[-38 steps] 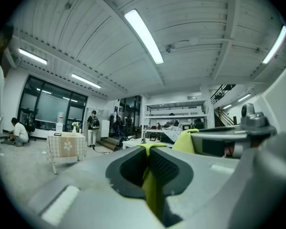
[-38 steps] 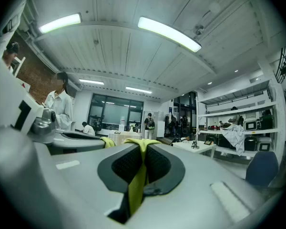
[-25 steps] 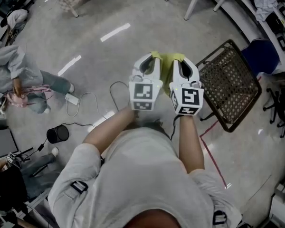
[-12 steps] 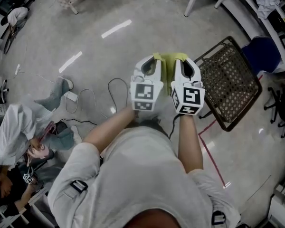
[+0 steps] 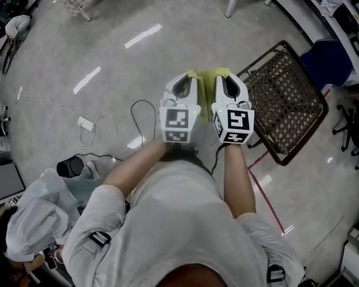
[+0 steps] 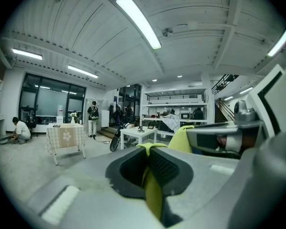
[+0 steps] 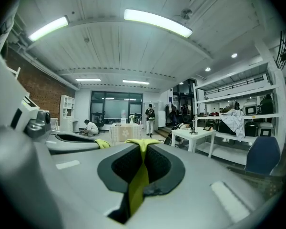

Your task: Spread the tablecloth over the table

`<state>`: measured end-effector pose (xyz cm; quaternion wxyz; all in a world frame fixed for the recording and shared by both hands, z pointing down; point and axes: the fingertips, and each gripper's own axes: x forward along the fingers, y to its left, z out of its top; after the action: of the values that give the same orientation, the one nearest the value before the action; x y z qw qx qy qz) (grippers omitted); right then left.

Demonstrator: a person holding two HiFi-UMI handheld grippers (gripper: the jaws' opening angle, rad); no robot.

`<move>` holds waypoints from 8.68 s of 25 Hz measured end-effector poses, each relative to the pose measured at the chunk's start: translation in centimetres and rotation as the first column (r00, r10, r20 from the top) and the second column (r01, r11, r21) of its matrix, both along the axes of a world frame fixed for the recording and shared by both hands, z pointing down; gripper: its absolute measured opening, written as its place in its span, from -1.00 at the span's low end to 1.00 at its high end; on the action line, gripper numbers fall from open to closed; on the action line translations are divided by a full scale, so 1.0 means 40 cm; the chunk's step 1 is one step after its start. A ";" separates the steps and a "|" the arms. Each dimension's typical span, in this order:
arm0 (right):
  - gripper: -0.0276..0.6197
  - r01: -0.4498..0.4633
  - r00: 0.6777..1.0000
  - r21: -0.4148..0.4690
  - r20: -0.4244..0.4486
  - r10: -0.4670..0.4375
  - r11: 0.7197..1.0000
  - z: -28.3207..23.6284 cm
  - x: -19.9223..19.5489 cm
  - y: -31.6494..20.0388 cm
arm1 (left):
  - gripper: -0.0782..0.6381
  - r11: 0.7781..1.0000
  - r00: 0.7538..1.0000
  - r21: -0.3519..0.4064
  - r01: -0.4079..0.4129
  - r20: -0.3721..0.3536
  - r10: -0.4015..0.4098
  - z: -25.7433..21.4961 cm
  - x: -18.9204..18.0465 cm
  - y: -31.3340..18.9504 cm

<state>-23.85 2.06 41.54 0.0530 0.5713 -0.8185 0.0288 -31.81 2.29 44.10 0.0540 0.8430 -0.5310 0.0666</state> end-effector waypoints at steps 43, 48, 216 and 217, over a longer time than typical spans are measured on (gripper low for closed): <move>-0.89 -0.159 0.985 -0.182 0.038 0.168 0.970 0.136 0.608 -0.705 | -0.71 0.971 0.986 -0.177 -0.164 -0.012 0.165 0.139 0.587 -0.735; -0.89 -0.136 0.986 -0.217 0.070 0.154 0.967 0.181 0.703 -0.736 | -0.71 0.962 0.982 -0.211 -0.174 0.029 0.184 0.170 0.701 -0.766; -0.89 -0.786 0.568 0.280 -0.026 0.823 0.551 -0.457 1.885 -0.206 | -0.71 0.887 0.872 0.162 -0.431 -0.176 0.456 -0.476 1.249 -1.053; -0.89 -0.822 0.515 0.283 -0.003 0.857 0.494 -0.464 1.902 -0.106 | -0.71 0.866 0.851 0.154 -0.476 -0.170 0.497 -0.464 1.295 -1.013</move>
<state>52.24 -2.19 22.97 0.0199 0.8997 -0.4264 -0.0918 20.01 -38.23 25.56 0.0448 0.9539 -0.2945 -0.0372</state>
